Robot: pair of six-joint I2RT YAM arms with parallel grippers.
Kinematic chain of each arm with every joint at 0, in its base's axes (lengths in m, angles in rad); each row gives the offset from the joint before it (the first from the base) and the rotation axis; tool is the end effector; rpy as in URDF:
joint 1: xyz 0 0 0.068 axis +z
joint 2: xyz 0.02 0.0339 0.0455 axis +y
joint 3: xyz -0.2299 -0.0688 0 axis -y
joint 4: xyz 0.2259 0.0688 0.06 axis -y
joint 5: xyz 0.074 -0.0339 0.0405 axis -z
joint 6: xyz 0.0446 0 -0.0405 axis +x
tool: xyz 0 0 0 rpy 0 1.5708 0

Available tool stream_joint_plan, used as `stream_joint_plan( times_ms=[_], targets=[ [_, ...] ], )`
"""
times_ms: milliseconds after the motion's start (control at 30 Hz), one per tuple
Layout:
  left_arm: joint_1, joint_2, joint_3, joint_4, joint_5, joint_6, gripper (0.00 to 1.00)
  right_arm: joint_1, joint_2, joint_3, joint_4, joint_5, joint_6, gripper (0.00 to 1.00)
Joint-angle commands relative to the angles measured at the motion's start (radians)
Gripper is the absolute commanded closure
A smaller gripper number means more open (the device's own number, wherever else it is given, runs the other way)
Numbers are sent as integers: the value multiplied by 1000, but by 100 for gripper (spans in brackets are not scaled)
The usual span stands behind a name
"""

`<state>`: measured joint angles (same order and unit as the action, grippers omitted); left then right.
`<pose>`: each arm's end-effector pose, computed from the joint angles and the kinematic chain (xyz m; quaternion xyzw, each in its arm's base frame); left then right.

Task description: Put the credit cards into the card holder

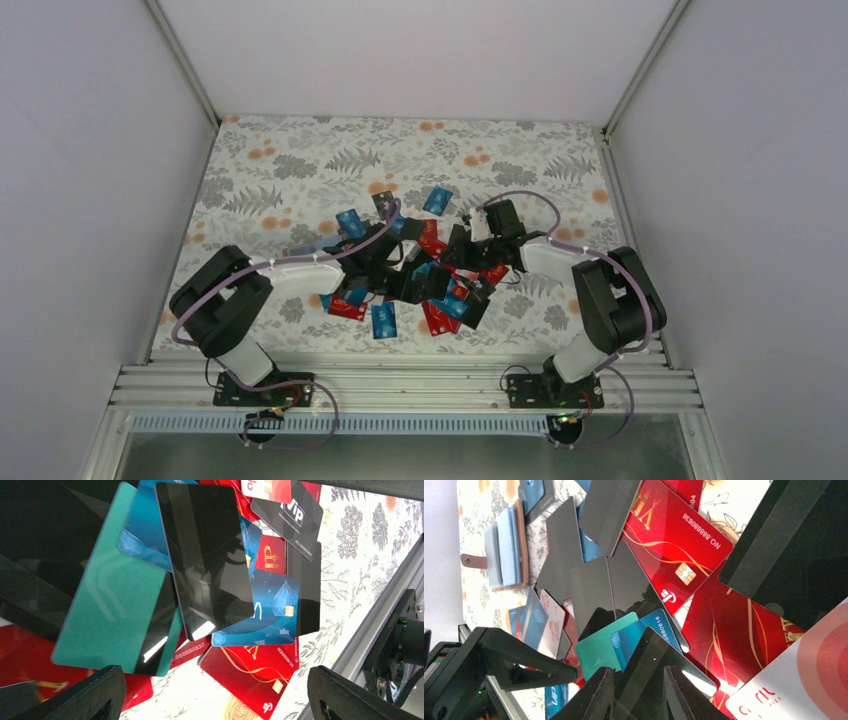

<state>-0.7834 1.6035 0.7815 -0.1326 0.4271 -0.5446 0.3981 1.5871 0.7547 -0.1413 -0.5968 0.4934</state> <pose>0.1935 -0.2188 0.1251 0.1747 0.9170 -0.3417 0.1089 0.2507 0.1326 0.1250 -0.0429 0.9166 0.3747 0.1325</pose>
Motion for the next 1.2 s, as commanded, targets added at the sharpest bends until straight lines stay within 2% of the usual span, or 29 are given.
stream_joint_plan(
  times_ms=[0,433,667,833,1033,1167],
  targets=[
    [-24,46,8,71,52,-54,9,-8,40,-3,57,-22,-38,73],
    [-31,104,-16,143,74,-139,14,-10,147,-42,84,15,-63,75],
    [-34,89,-17,112,72,-156,14,-9,151,-79,107,32,-49,76],
    [-36,99,-46,177,99,-191,14,-9,145,-102,117,35,-41,76],
    [-37,105,-34,141,65,-202,14,-10,135,-113,115,37,-41,76],
    [-37,67,-26,52,-12,-186,14,-10,90,-112,102,38,-48,76]
  ],
)
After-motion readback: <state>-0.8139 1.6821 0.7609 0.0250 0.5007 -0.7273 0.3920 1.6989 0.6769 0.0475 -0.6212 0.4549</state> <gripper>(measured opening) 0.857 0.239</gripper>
